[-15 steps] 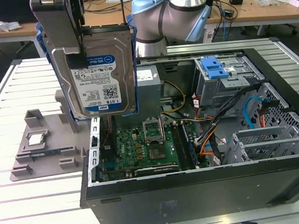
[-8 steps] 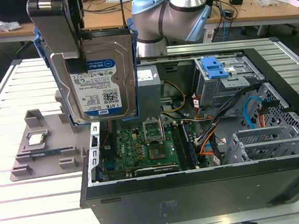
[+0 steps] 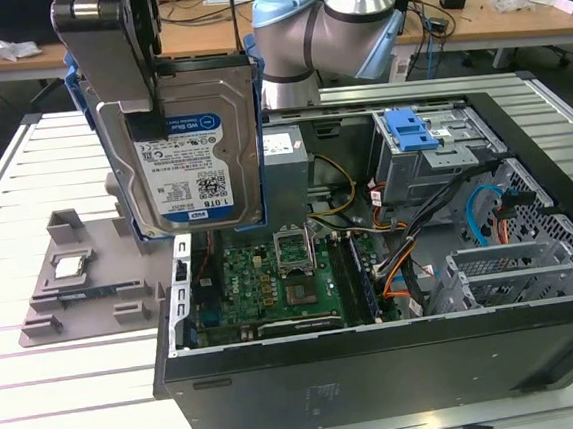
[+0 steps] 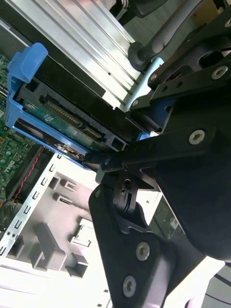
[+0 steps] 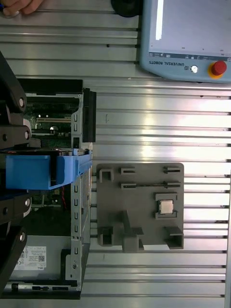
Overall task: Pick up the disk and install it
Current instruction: 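Pick up the disk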
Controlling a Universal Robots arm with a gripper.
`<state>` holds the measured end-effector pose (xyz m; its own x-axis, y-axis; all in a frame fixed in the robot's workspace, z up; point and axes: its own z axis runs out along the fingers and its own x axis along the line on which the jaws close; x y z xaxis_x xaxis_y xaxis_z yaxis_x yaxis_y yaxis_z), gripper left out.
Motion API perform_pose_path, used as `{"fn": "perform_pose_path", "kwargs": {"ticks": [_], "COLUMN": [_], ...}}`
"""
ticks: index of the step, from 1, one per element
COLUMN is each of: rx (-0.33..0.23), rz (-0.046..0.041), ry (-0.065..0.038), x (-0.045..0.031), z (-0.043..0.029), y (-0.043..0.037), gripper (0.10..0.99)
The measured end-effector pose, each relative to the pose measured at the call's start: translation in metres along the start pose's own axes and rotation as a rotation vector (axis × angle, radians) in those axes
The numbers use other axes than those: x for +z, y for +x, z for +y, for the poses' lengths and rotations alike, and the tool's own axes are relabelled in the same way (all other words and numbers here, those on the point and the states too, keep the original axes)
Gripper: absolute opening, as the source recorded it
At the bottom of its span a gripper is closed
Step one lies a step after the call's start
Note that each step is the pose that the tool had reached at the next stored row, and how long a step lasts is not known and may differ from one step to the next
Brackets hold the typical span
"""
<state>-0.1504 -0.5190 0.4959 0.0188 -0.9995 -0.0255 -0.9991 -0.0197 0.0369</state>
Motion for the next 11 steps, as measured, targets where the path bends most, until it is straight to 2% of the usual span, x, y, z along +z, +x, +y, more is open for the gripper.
{"fn": "perform_pose_path", "kwargs": {"ticks": [3,11], "rx": [0.0,0.0], "rz": [0.0,0.0], "ry": [0.0,0.0], "x": [-0.0002,-0.0008], "z": [-0.0037,-0.0214], "y": [0.0,0.0003], "gripper": [0.369,0.369]}}
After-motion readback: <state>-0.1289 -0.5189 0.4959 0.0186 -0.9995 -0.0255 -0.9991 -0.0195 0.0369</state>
